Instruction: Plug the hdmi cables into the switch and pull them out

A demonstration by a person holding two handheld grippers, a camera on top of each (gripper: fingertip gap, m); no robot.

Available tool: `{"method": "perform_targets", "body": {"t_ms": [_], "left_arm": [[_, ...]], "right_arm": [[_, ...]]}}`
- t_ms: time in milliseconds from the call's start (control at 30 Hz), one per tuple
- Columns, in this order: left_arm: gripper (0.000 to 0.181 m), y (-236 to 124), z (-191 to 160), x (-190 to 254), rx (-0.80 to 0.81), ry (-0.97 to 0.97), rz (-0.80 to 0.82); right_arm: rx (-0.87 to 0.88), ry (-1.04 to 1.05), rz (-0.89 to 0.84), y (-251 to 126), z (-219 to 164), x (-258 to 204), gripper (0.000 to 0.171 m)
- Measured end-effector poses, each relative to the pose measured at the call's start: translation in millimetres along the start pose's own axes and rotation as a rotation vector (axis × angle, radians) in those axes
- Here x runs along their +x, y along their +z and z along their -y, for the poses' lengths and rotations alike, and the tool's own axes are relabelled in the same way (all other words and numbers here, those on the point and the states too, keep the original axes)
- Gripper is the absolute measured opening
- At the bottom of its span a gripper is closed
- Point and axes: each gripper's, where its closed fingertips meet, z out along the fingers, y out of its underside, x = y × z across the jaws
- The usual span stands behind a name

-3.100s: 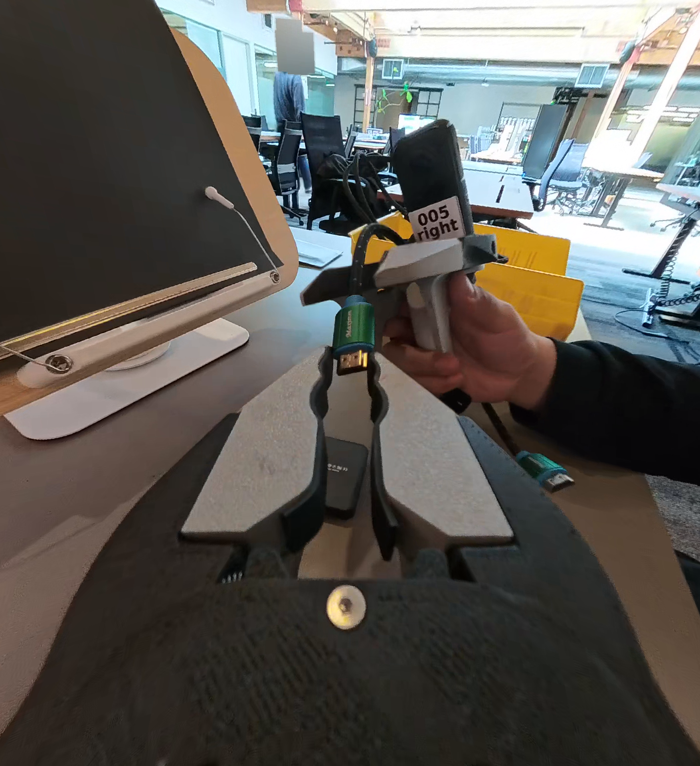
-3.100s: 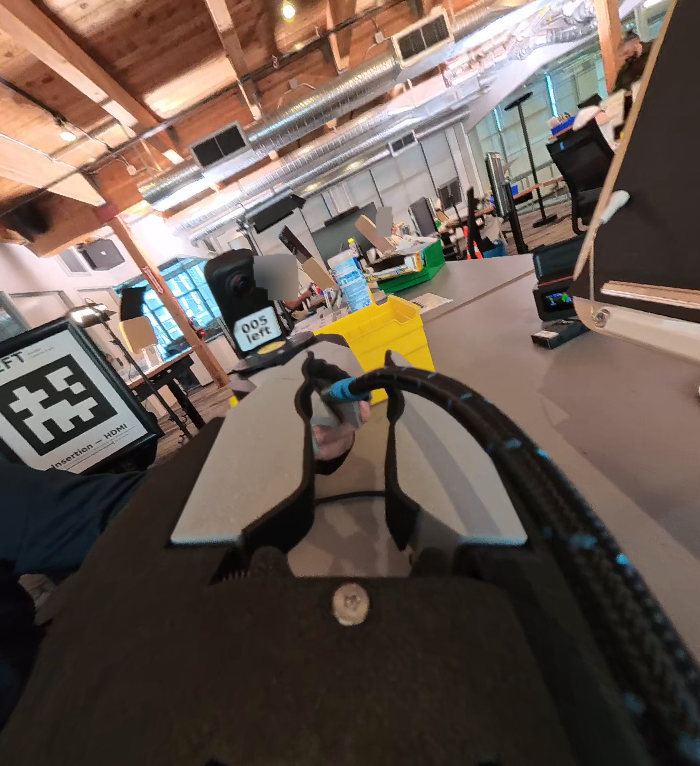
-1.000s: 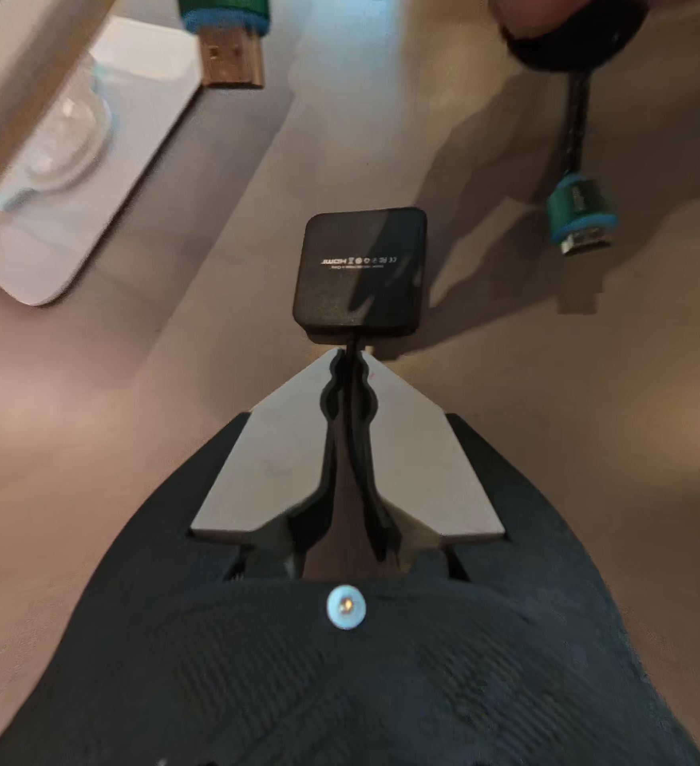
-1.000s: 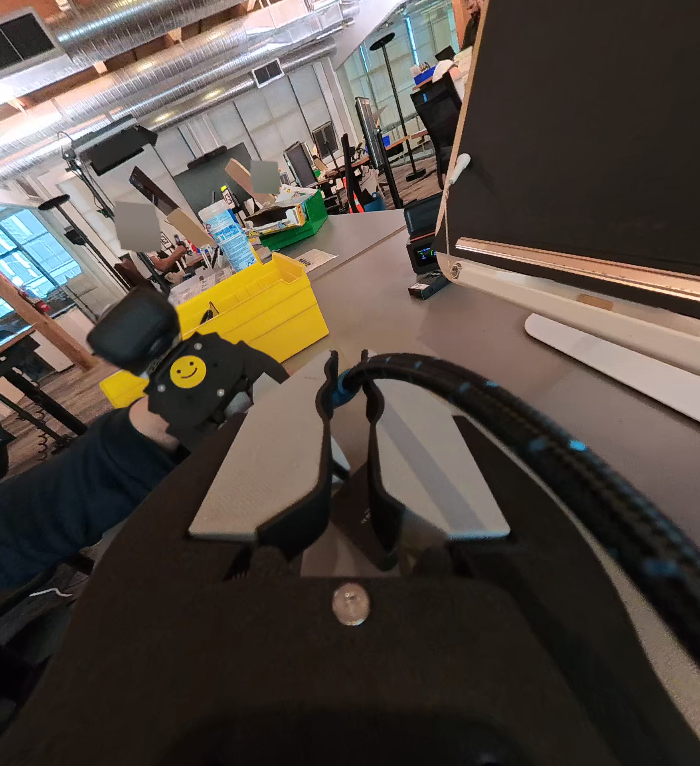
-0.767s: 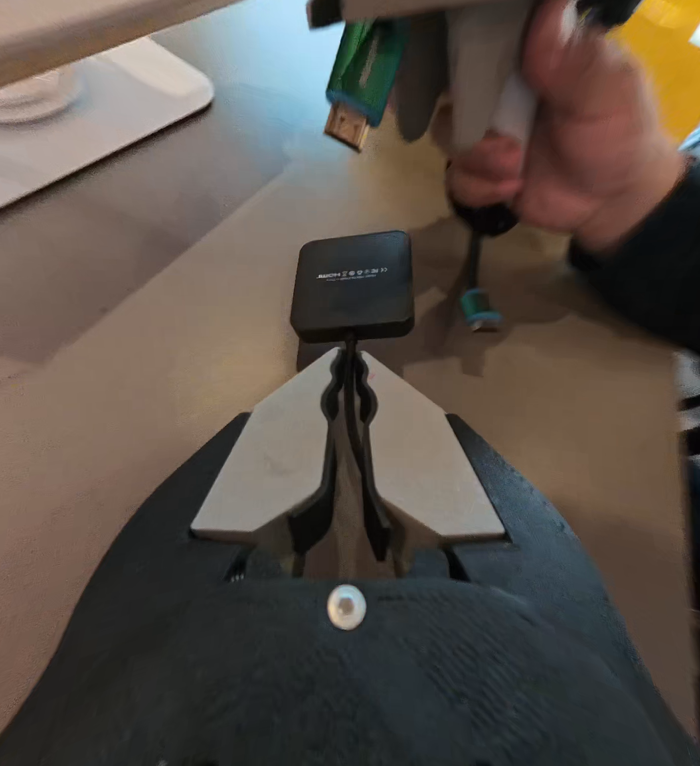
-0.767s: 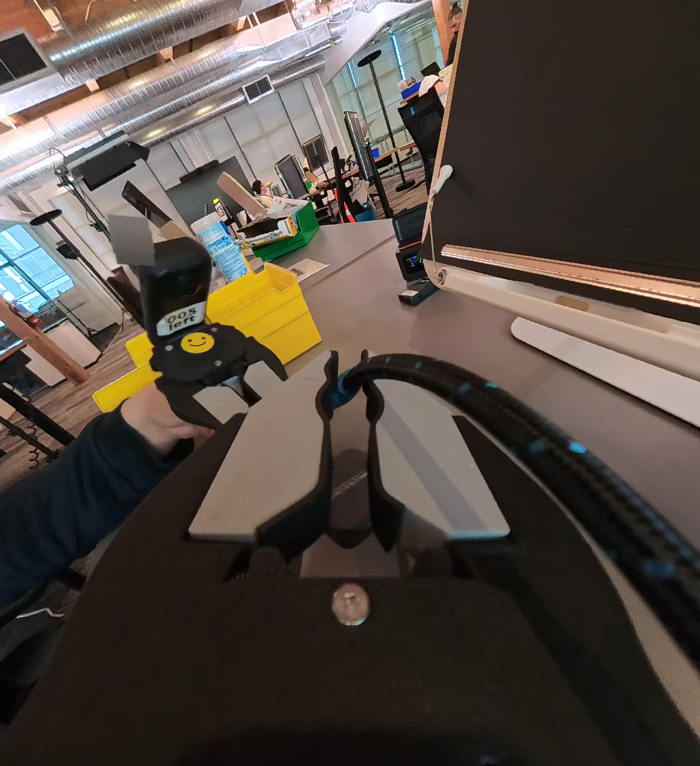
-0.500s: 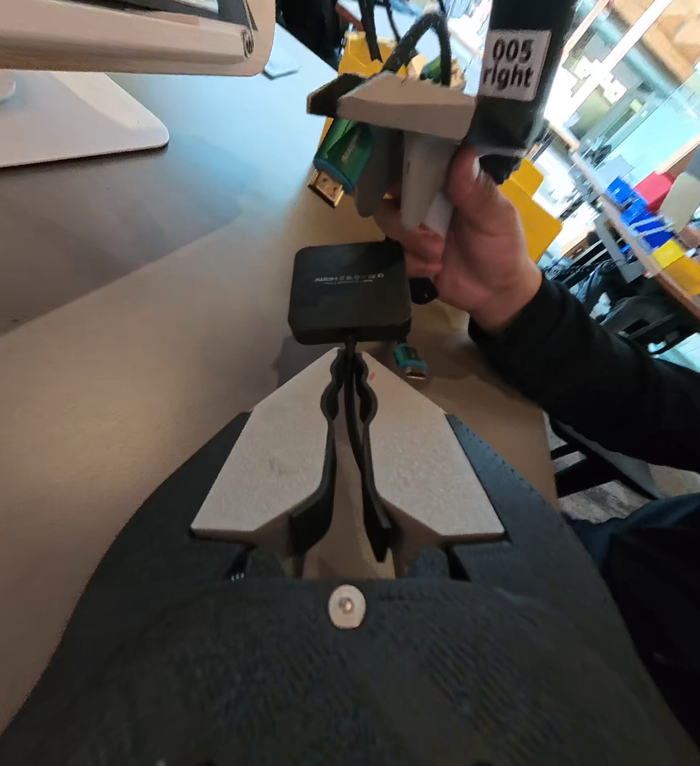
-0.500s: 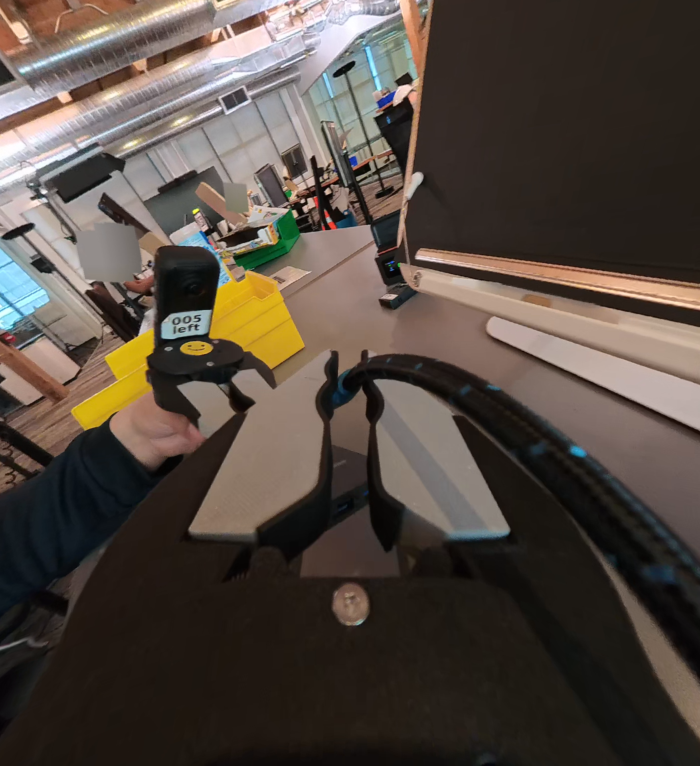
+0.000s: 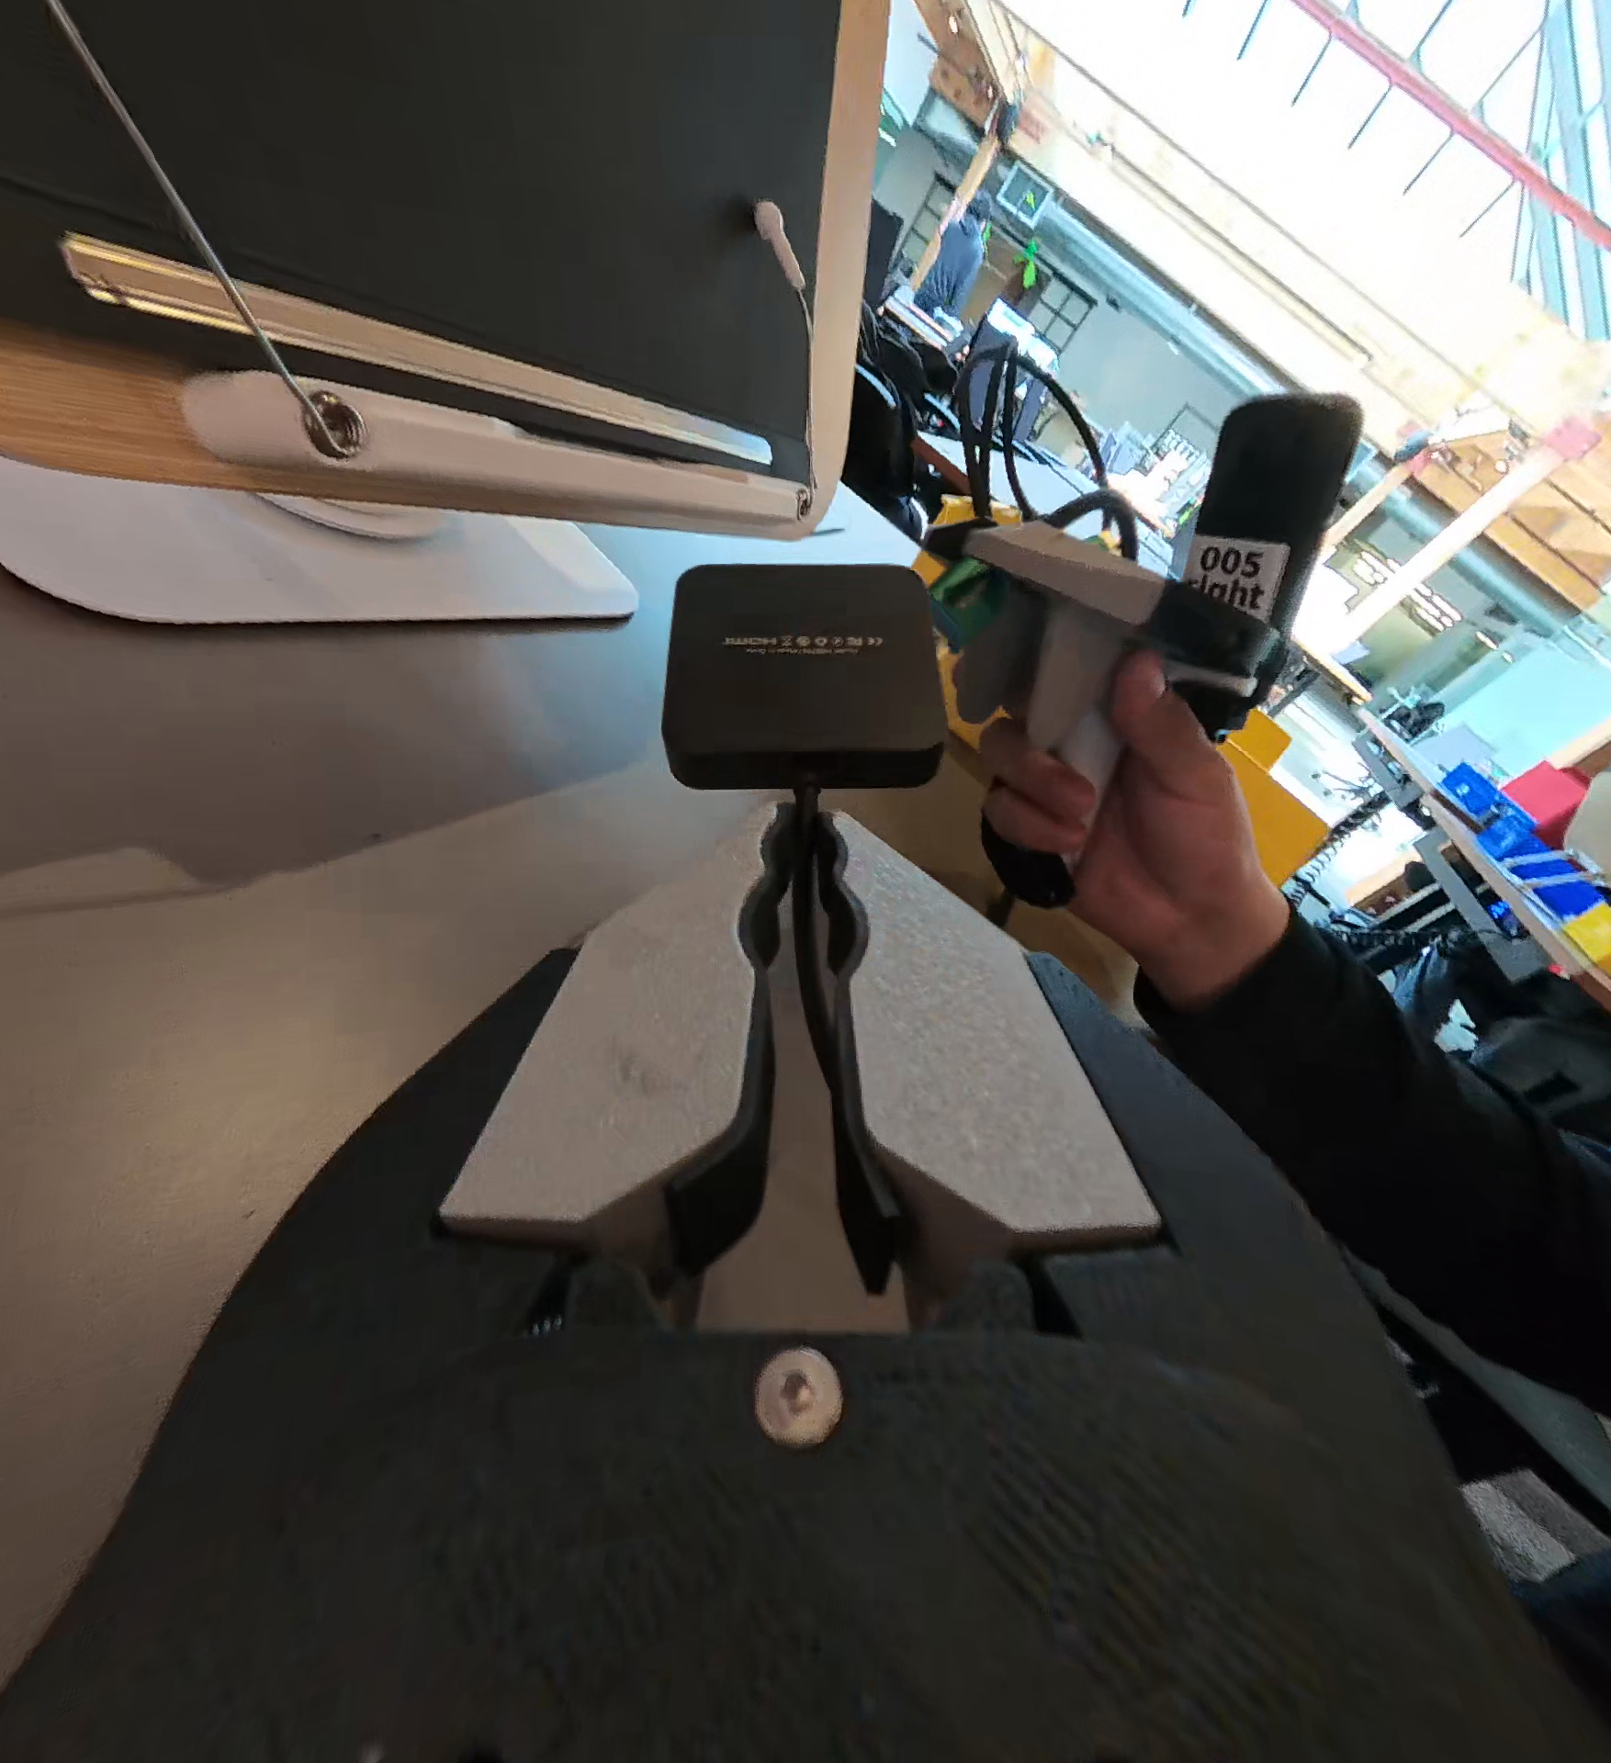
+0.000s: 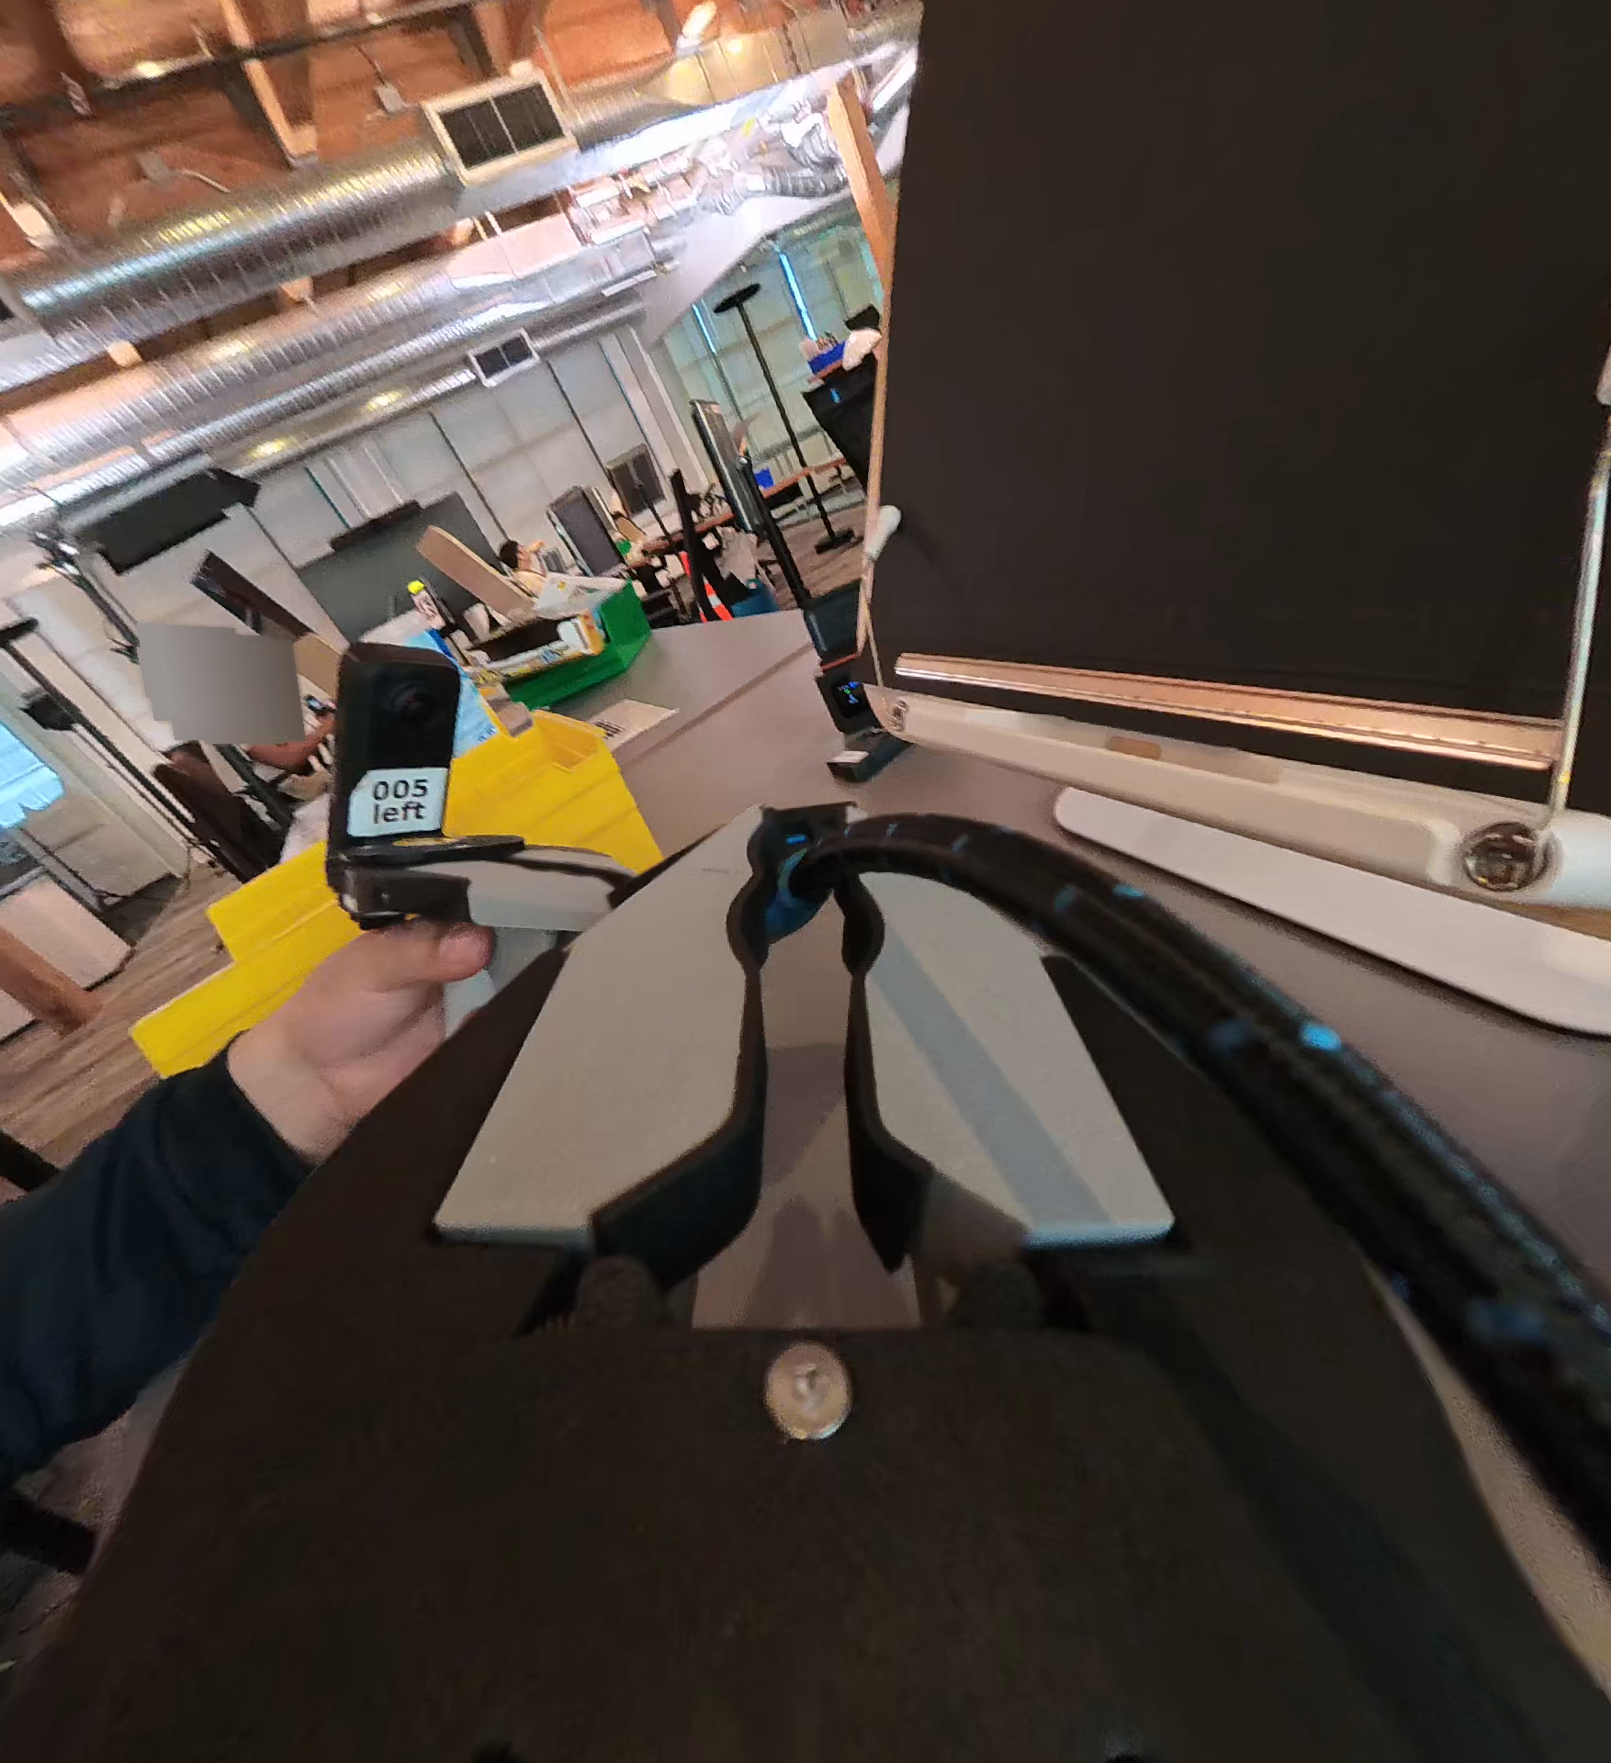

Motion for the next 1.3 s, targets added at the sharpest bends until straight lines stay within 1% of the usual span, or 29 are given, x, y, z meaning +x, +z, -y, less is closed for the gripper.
{"method": "perform_targets", "body": {"t_ms": [67,200,333,433,567,767,1100,1200,1300], "left_arm": [[0.001,-0.2,4.0,1.3,0.026,0.003,0.002],[0.001,1.5,6.1,3.6,0.043,0.005,-0.002],[0.001,5.2,3.6,10.2,0.030,0.039,-0.019],[0.001,9.3,2.2,22.3,0.019,0.120,-0.035],[0.002,16.3,-5.1,38.1,-0.028,0.215,-0.041],[0.002,19.3,-10.6,28.9,-0.057,0.220,0.021],[0.002,16.2,-10.7,28.8,-0.072,0.318,0.051],[0.002,13.4,-9.7,21.7,-0.072,0.275,0.068],[0.002,16.2,-17.6,28.1,-0.106,0.242,0.006]], "right_arm": [[0.009,0.033,0.039,2.2,-0.8,-5.1,0.008],[-0.074,0.126,0.123,9.5,-16.8,-12.6,0.008],[-0.174,0.095,0.051,16.9,-37.2,-4.8,0.008],[-0.235,0.109,0.034,23.2,-52.8,-4.0,0.008],[-0.247,0.164,0.101,30.0,-59.7,-15.9,0.007],[-0.298,0.155,0.106,34.2,-71.4,-21.4,0.007],[-0.272,0.133,0.085,34.2,-67.2,-18.1,0.008],[-0.223,0.136,0.095,31.9,-57.5,-17.9,0.008],[-0.207,0.165,0.112,31.9,-55.5,-18.1,0.007]]}}
